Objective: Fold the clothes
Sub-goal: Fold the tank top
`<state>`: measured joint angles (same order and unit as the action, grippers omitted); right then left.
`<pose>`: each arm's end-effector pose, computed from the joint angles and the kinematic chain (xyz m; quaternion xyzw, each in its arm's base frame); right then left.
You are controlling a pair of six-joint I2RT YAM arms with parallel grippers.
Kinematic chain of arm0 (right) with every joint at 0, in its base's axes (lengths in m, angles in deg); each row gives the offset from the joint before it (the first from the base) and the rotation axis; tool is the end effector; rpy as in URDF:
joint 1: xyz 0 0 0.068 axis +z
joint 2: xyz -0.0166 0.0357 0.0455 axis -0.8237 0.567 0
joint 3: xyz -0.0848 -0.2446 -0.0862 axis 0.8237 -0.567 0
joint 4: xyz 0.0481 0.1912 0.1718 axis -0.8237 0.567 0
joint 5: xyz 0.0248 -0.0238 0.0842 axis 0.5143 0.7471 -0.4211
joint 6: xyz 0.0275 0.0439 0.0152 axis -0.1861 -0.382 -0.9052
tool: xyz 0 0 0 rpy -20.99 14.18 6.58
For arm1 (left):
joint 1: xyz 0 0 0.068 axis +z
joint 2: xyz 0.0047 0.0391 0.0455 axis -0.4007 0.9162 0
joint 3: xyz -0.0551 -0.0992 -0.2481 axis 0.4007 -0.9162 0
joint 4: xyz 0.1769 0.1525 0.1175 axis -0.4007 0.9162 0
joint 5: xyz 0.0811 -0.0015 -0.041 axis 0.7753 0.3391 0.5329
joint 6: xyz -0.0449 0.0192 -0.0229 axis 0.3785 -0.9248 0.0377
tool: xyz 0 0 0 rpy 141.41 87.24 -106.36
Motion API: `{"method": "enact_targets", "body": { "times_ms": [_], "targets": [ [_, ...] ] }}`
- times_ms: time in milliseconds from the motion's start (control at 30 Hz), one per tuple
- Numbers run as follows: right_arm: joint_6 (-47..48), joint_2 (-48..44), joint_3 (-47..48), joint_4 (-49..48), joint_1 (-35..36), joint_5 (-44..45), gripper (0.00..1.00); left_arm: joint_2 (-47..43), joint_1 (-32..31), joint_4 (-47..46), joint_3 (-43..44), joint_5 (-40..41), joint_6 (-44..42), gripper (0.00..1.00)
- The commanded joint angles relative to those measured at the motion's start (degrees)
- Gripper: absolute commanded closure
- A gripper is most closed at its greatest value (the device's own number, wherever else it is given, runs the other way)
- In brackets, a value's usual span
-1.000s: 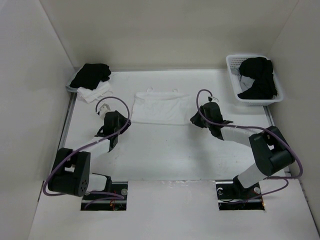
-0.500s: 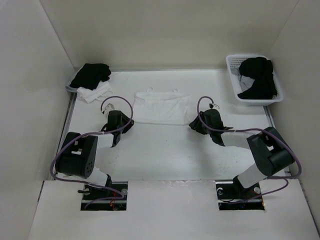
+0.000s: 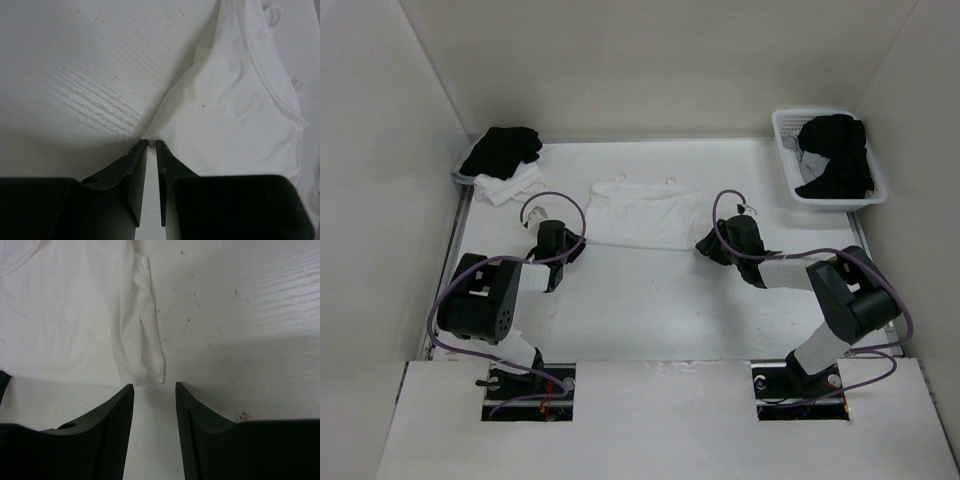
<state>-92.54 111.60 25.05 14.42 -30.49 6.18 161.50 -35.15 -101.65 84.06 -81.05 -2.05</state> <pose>0.2755 0.1265 0.1389 0.1686 0.8742 0.2463 0.3830 0.2763 -0.0522 0.1246 -0.3433 0.8106 -0.2140 0.4235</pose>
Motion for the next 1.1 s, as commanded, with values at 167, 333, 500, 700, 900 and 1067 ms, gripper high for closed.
{"method": "enact_targets", "body": {
  "times_ms": [167,333,500,700,900,1067],
  "targets": [
    [-0.47,1.84,2.9,-1.07,-1.55,-0.44,0.56,3.53,0.59,-7.16,-1.6,1.17,3.31,0.76],
    [-0.65,1.31,2.29,-0.81,-1.64,-0.87,0.6,3.27,0.68,-6.98,-2.21,1.16,3.57,0.76],
    [-0.73,0.87,1.85,-0.81,-1.37,-0.88,0.6,2.56,0.85,-6.54,-3.01,1.78,3.57,0.75],
    [-1.09,1.23,1.76,-0.81,-1.29,-0.96,0.6,4.32,0.06,-6.54,-1.07,0.55,3.48,0.88],
    [-1.79,2.89,2.81,-0.72,-1.37,-1.93,0.68,2.83,0.5,-7.07,-1.86,0.28,3.31,0.97],
    [-2.84,4.56,4.04,-1.25,-1.64,-3.77,0.7,1.07,0.68,-7.16,-2.04,0.99,3.22,1.0]
  ]
}}
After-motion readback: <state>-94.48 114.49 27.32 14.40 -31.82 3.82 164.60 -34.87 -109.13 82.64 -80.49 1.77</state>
